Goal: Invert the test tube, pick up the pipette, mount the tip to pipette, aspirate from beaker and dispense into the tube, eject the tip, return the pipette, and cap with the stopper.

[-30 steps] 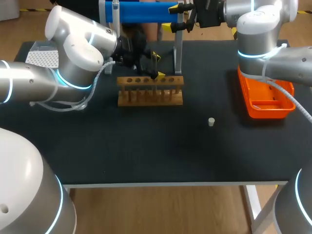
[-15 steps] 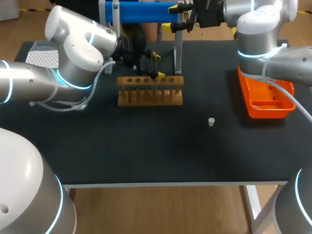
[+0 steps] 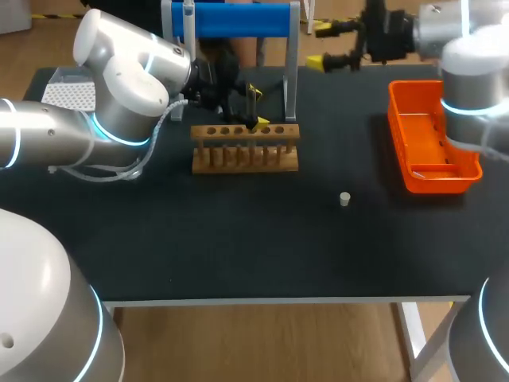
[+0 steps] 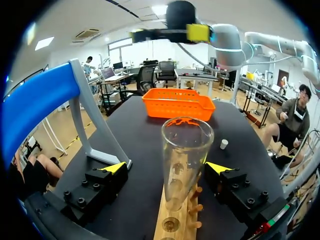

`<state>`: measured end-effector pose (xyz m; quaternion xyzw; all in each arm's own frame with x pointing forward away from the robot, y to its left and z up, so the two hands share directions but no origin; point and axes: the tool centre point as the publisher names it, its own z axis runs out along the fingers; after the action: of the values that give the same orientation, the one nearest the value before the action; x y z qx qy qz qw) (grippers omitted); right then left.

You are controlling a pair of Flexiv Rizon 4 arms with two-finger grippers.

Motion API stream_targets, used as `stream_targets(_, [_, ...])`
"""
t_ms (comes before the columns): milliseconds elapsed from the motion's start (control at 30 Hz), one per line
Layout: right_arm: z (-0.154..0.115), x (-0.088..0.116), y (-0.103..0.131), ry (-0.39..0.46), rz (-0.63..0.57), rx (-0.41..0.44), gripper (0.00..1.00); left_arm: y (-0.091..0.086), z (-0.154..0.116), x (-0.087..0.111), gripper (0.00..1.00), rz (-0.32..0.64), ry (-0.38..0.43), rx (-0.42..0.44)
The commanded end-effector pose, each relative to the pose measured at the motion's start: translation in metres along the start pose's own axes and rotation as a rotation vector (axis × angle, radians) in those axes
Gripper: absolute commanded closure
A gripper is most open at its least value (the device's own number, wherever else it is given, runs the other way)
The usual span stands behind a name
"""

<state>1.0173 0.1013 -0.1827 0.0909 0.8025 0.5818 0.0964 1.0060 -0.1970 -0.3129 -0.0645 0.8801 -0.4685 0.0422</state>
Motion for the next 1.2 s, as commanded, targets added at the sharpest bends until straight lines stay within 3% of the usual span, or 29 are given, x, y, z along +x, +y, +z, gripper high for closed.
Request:
stream_targets(33, [-0.071, 0.045, -0.021, -0.041, 0.009, -0.009, 0.00, 0.000, 0.000, -0.001, 0.00, -0.001, 0.004, -0.002])
stream_targets(233, [-0.097, 0.078, -0.059, -0.063, 0.035, 0.010, 0.00, 0.000, 0.000, -0.001, 0.00, -0.001, 0.004, -0.002])
stream_targets(533, [-0.114, 0.115, -0.110, -0.093, 0.056, 0.025, 0.00, 0.000, 0.000, -0.001, 0.00, -0.001, 0.004, -0.002])
stream_targets(933, [-0.110, 0.150, -0.161, -0.110, 0.088, 0.071, 0.00, 0.000, 0.000, -0.001, 0.00, -0.001, 0.004, -0.002])
stream_targets(1200, [-0.102, 0.161, -0.186, -0.132, 0.096, 0.114, 0.00, 0.000, 0.000, -0.001, 0.00, -0.001, 0.004, -0.002])
